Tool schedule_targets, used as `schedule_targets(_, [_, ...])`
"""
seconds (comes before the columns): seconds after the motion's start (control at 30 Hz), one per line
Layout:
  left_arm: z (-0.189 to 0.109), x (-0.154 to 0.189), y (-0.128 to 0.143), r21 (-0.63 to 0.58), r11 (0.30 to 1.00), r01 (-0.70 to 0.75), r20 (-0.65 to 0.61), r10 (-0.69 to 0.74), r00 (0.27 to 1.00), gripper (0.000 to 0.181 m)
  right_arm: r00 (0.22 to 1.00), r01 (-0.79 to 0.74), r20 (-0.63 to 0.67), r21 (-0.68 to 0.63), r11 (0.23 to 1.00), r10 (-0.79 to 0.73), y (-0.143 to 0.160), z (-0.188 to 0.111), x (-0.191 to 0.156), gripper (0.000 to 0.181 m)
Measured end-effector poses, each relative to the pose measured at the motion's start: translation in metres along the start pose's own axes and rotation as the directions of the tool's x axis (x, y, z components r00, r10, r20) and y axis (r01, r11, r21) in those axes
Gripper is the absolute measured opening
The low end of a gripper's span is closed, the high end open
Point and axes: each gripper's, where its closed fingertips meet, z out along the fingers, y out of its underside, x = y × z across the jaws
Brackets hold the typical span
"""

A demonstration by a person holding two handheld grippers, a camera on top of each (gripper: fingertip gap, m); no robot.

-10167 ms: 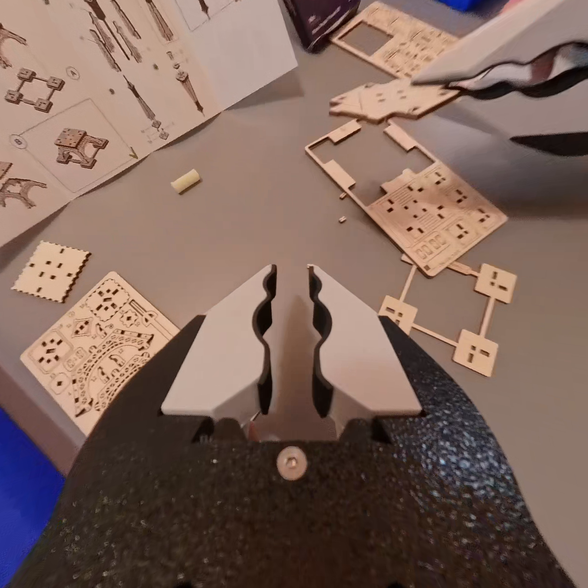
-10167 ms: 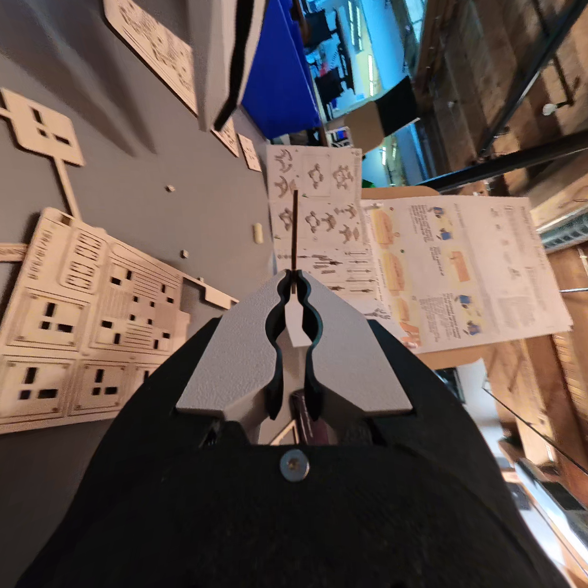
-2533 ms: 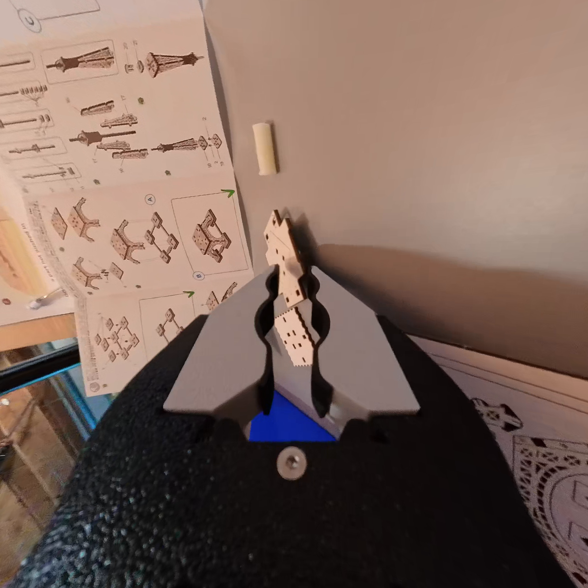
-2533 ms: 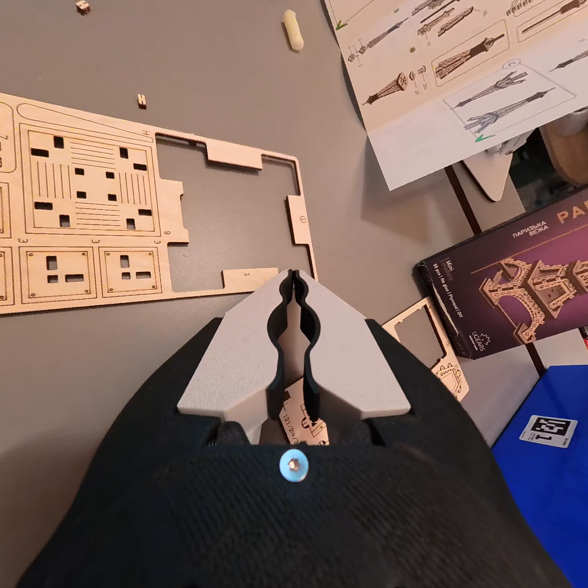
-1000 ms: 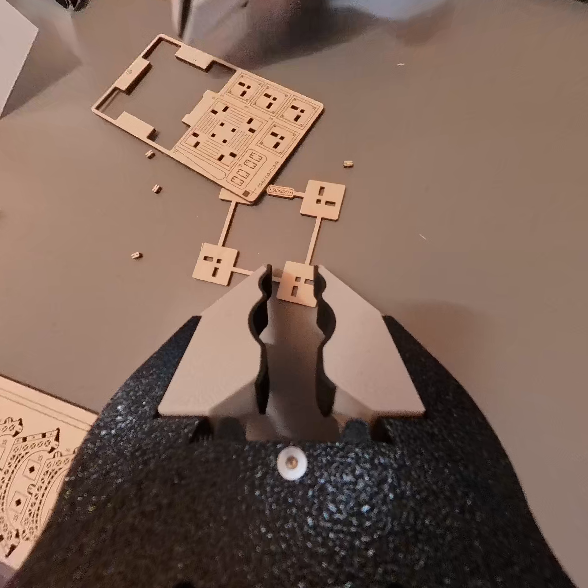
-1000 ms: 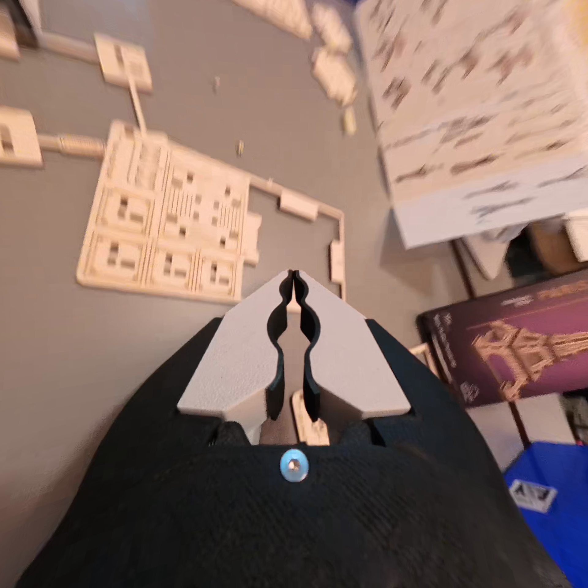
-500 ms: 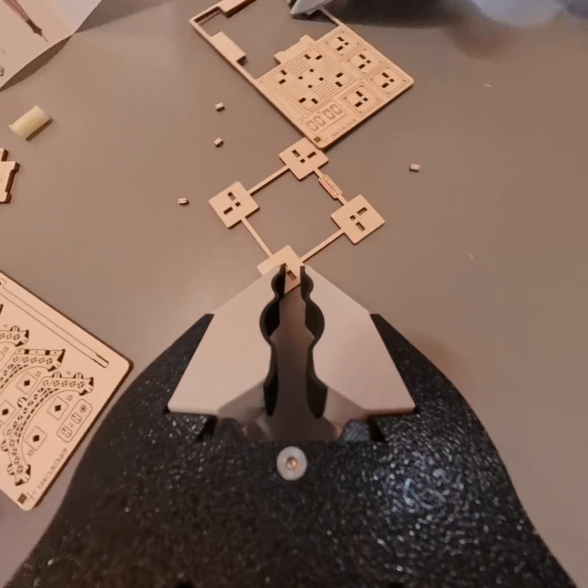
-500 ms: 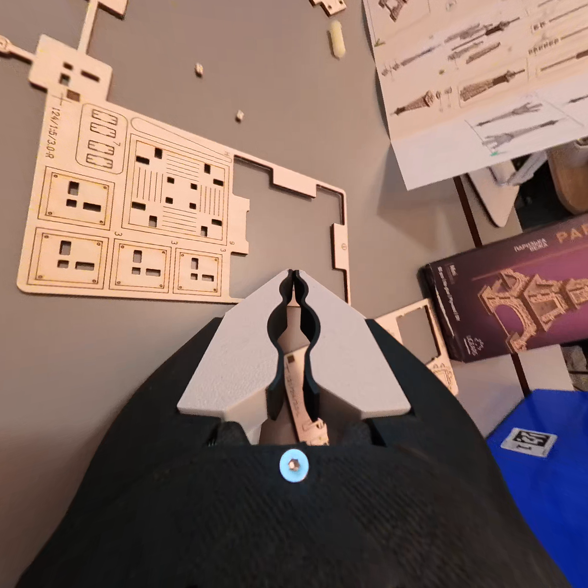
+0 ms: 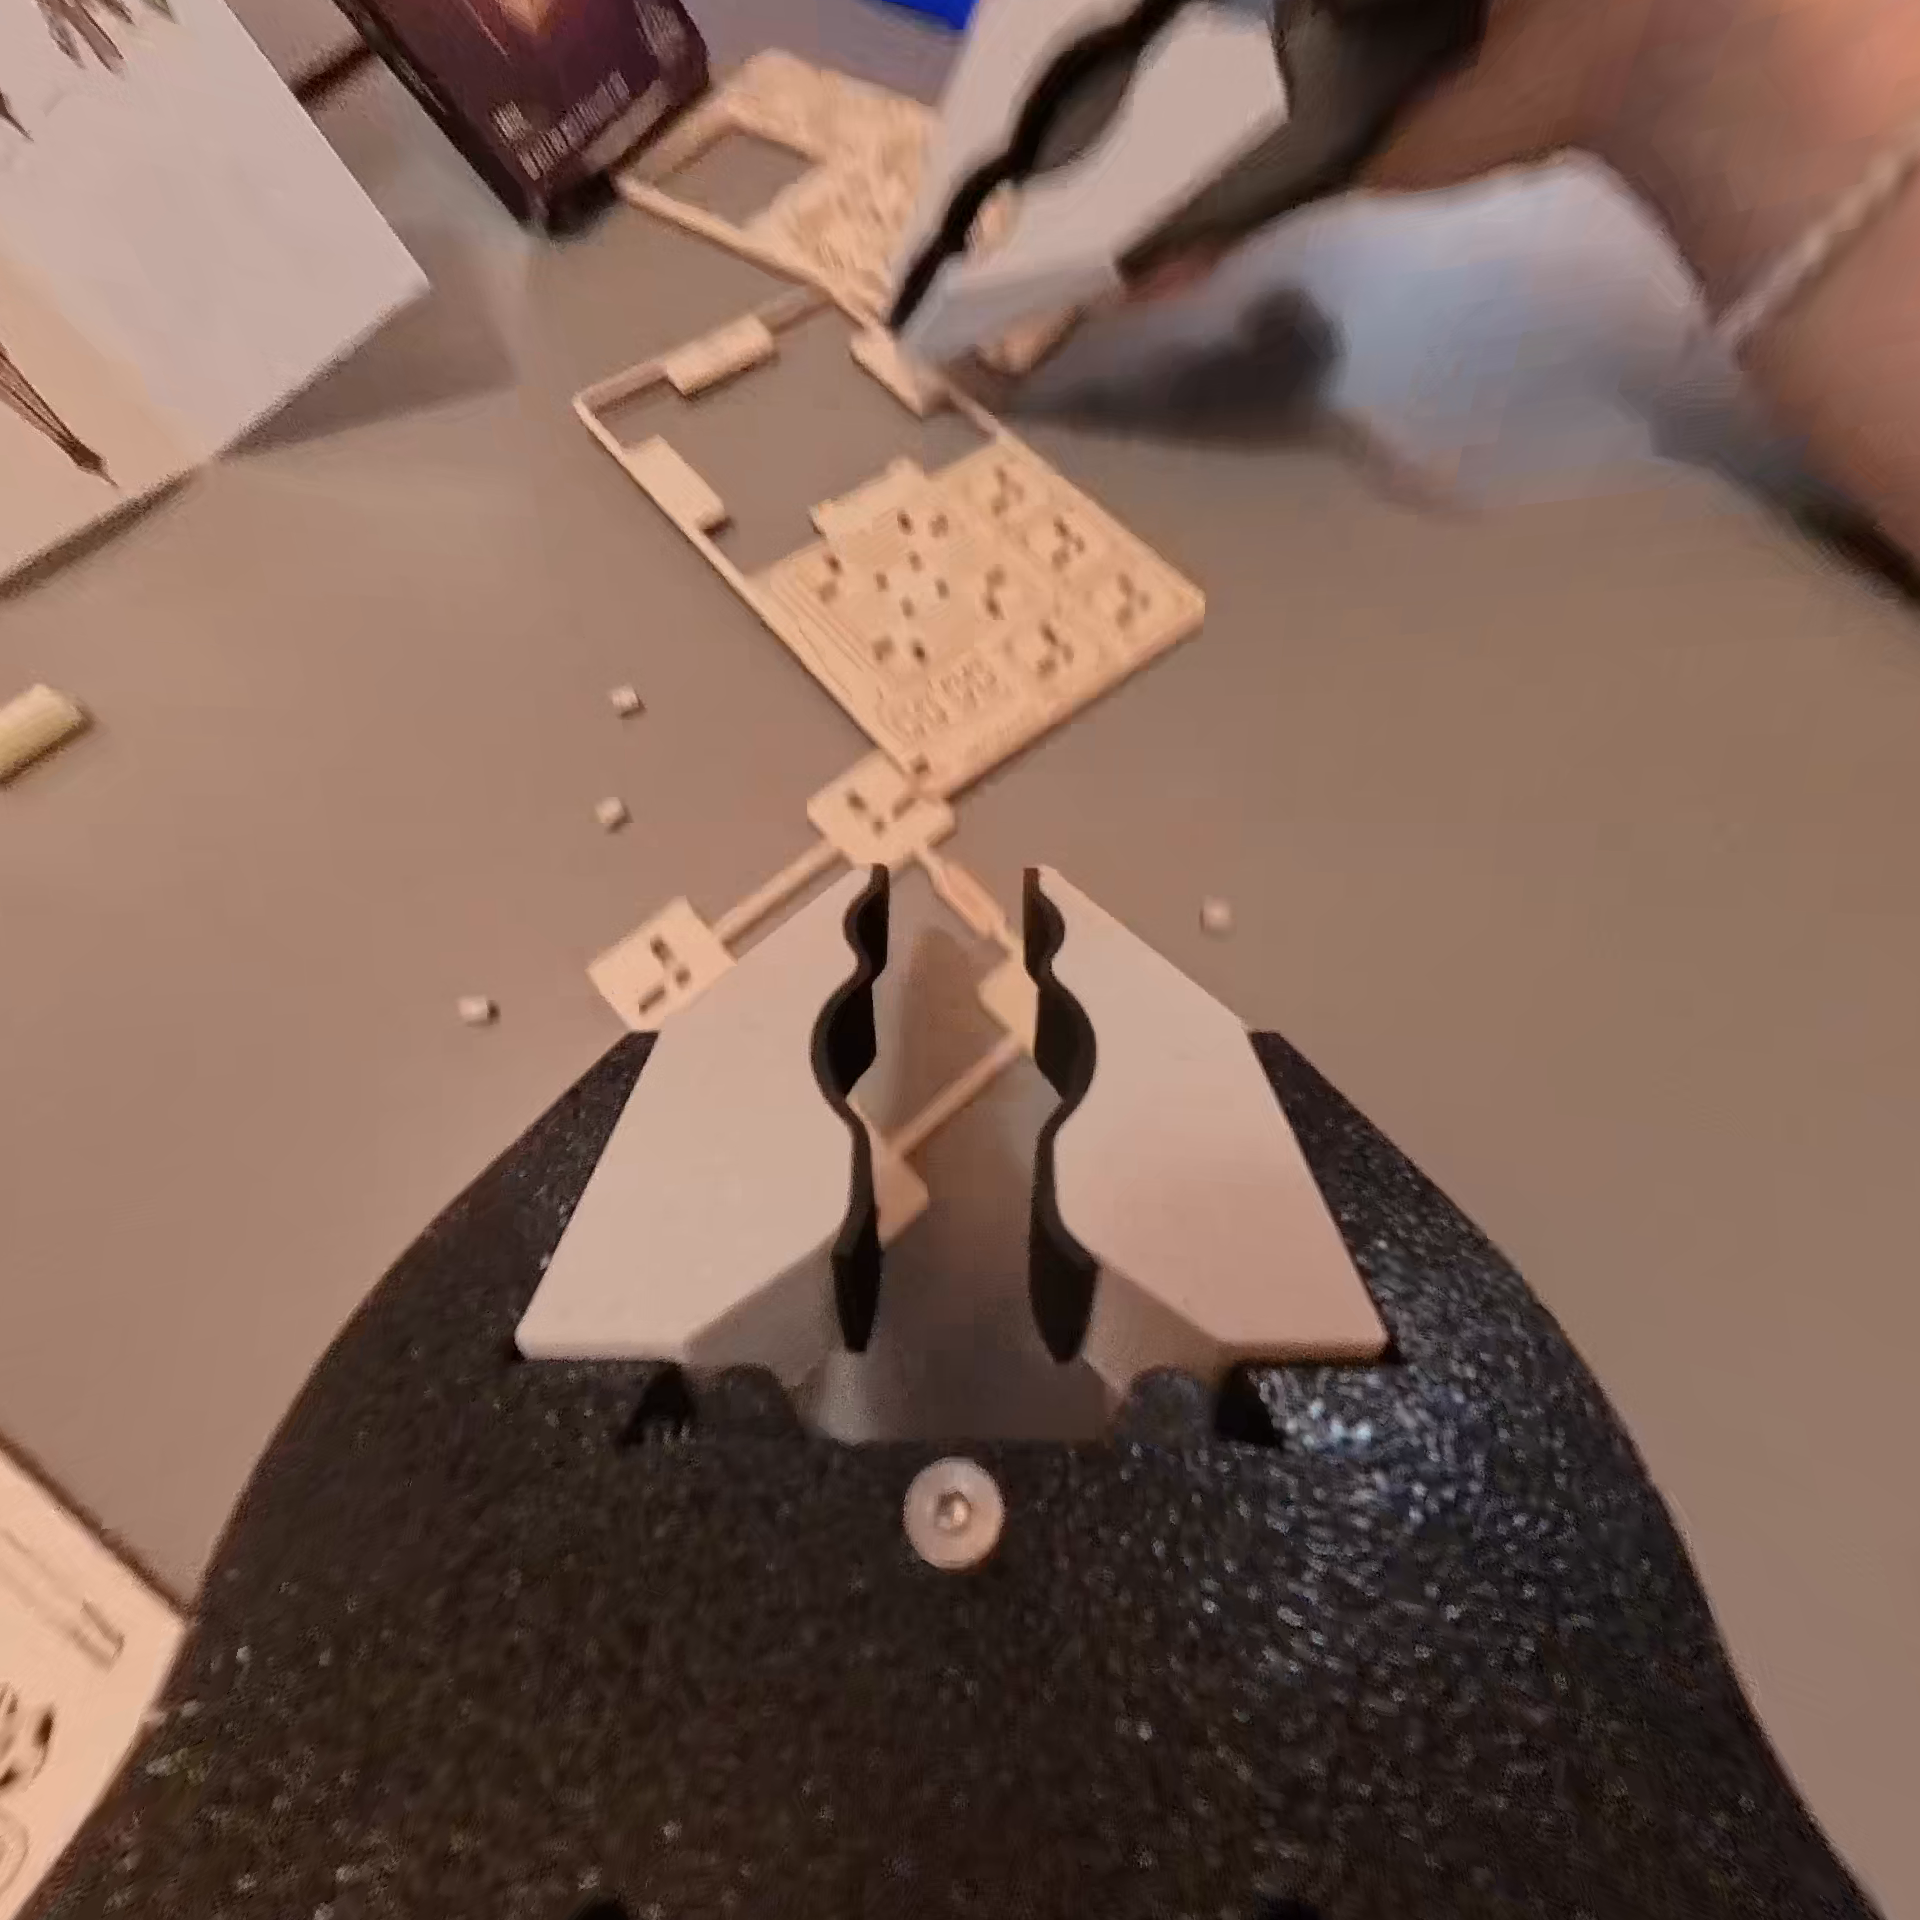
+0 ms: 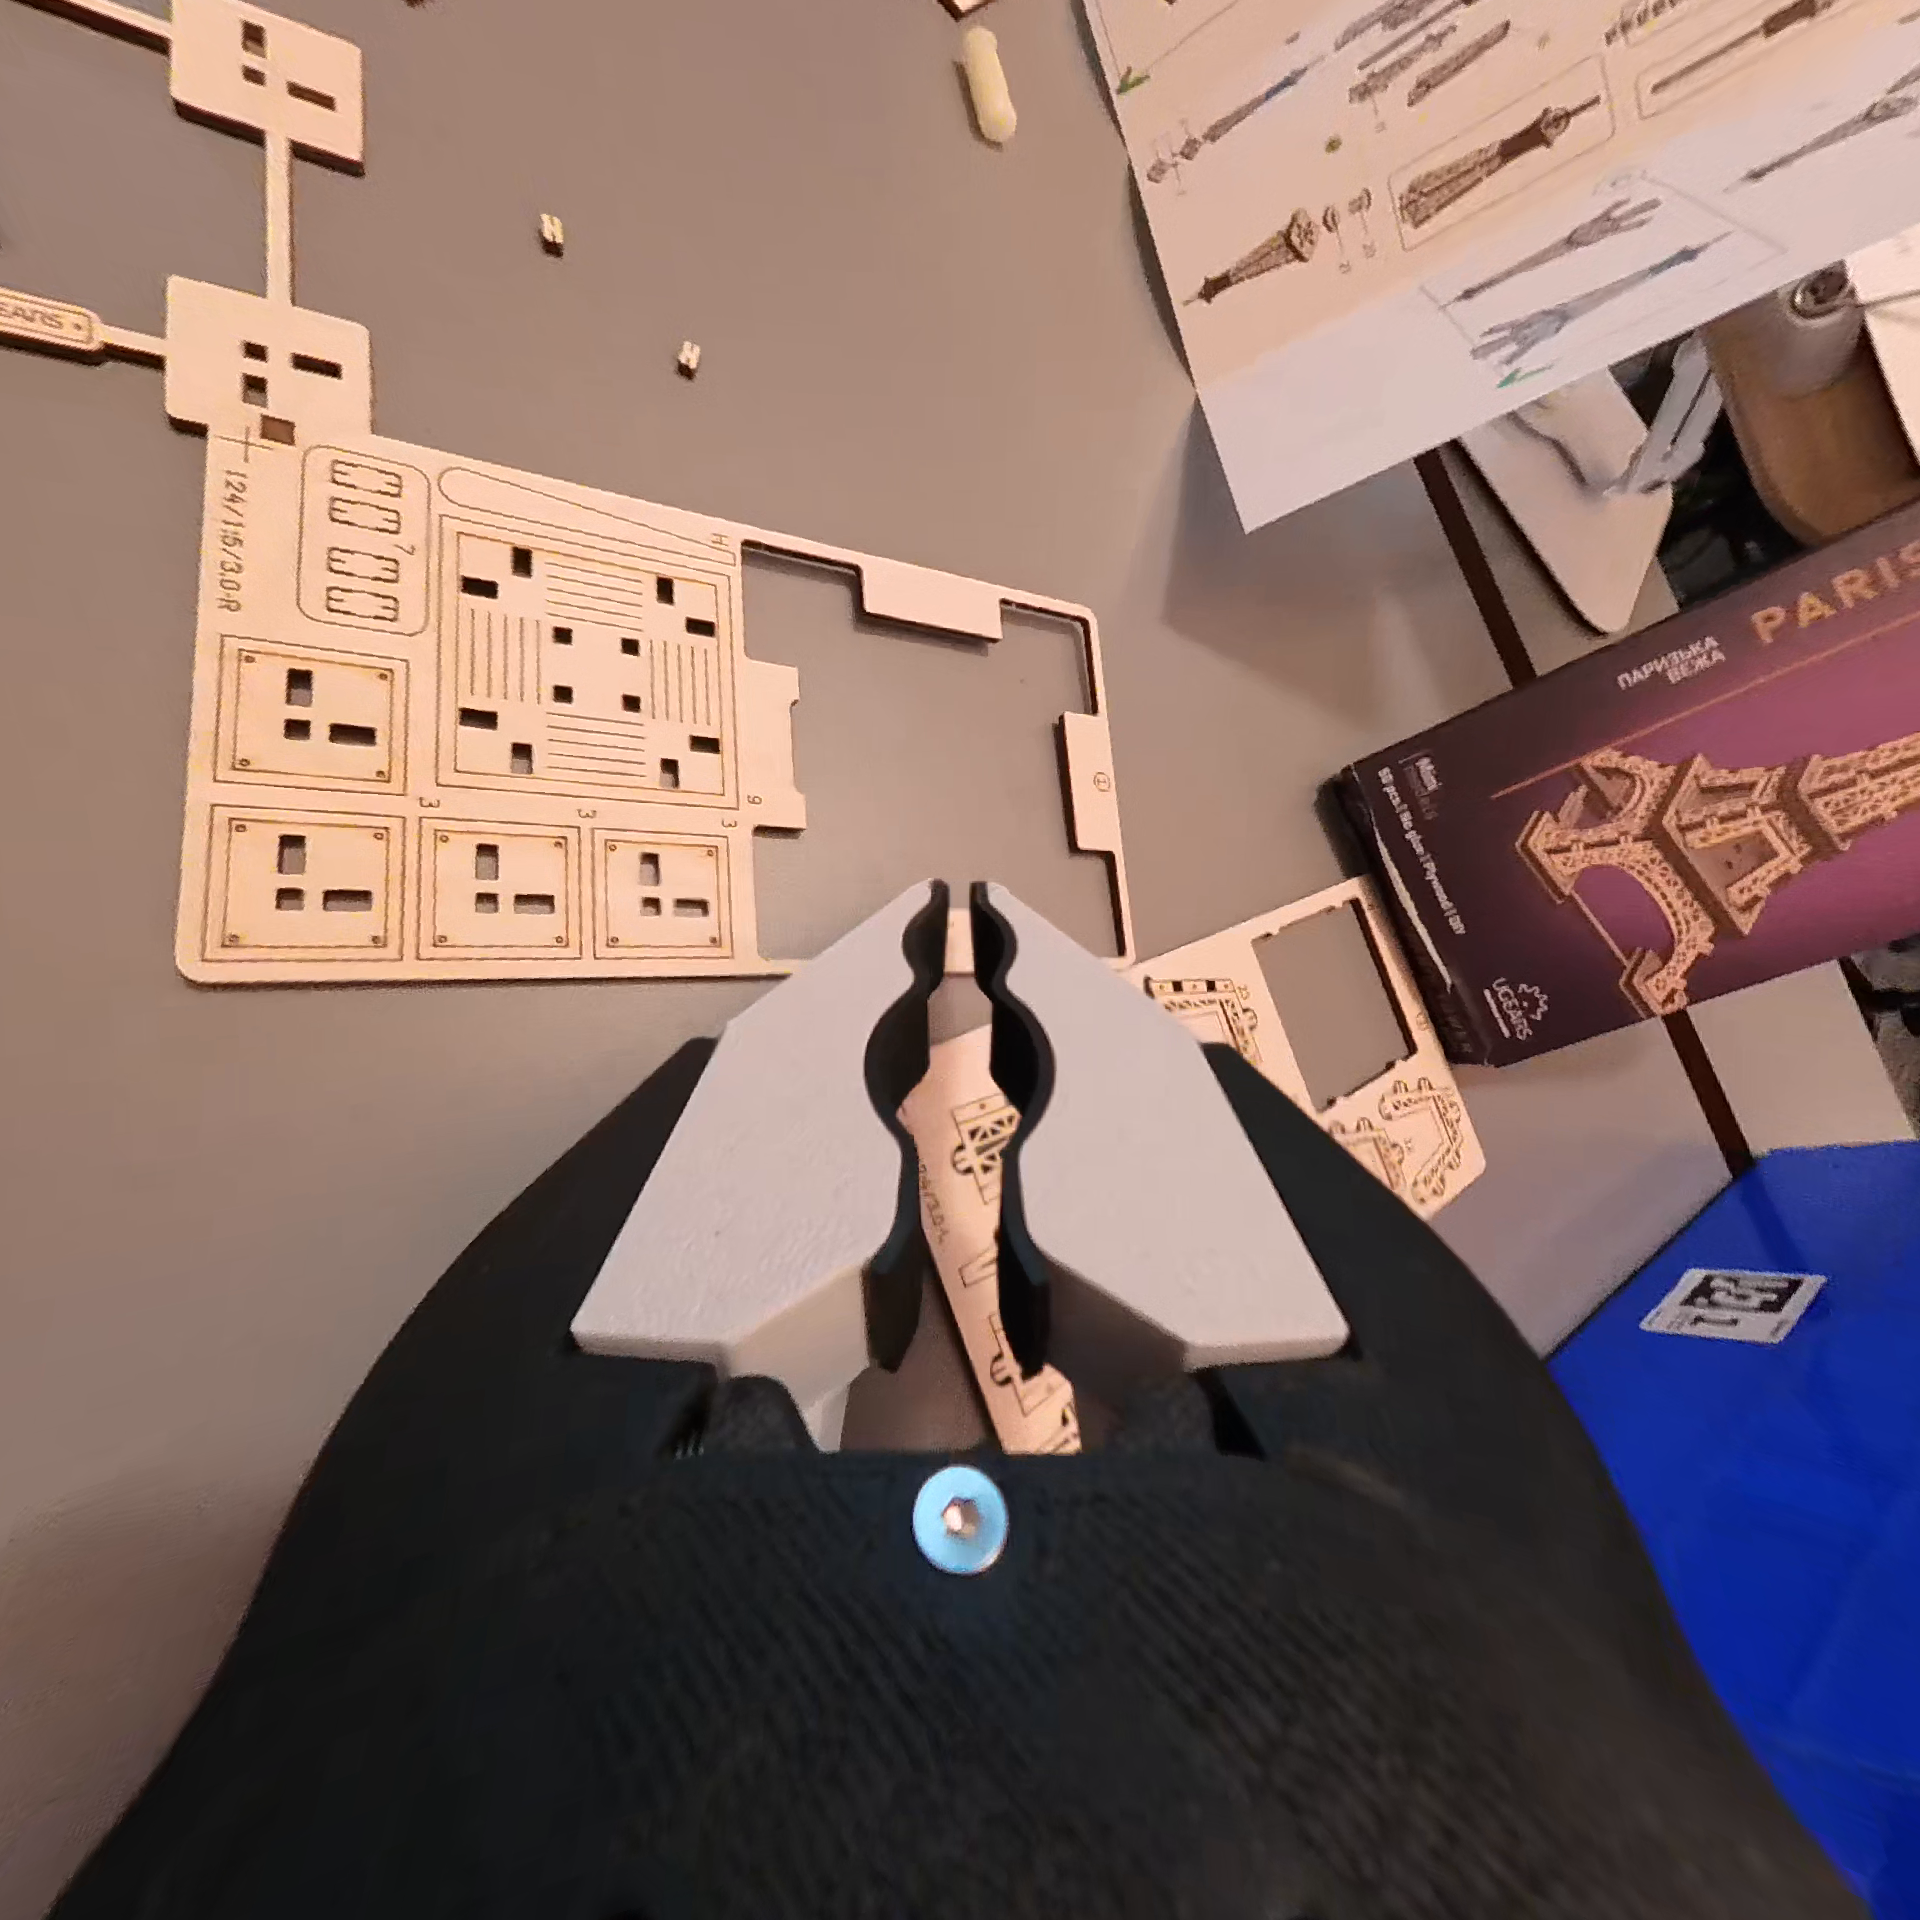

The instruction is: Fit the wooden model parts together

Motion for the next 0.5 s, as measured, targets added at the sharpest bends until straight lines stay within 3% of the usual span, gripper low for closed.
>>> schedule_targets(0.1, [0.014, -0.007, -0.032, 0.047, 0.998, 0.047, -0.072, -0.043, 0.996, 0.039, 0.997, -0.072, -0.015, -0.022, 0.997, 0.072, 0.009, -0.005, 0.008, 0.009])
schedule_targets(0.23, [0.042, -0.005, -0.057, 0.007, 0.974, -0.227, -0.213, 0.223, 0.951, 0.084, 0.972, -0.22, 0.08, 0.007, 0.975, 0.219, 0.012, -0.024, 0.005, 0.026])
schedule_targets(0.33, [0.062, 0.019, -0.057, -0.027, 0.882, -0.47, -0.358, 0.43, 0.829, 0.085, 0.968, -0.246, 0.07, 0.055, 0.968, 0.242, 0.011, -0.035, 0.012, 0.028])
schedule_targets(0.5, [0.085, 0.003, -0.044, -0.221, 0.762, -0.609, -0.5, 0.448, 0.742, 0.1, 0.951, -0.286, 0.145, 0.083, 0.954, 0.273, 0.009, -0.039, 0.004, 0.028])
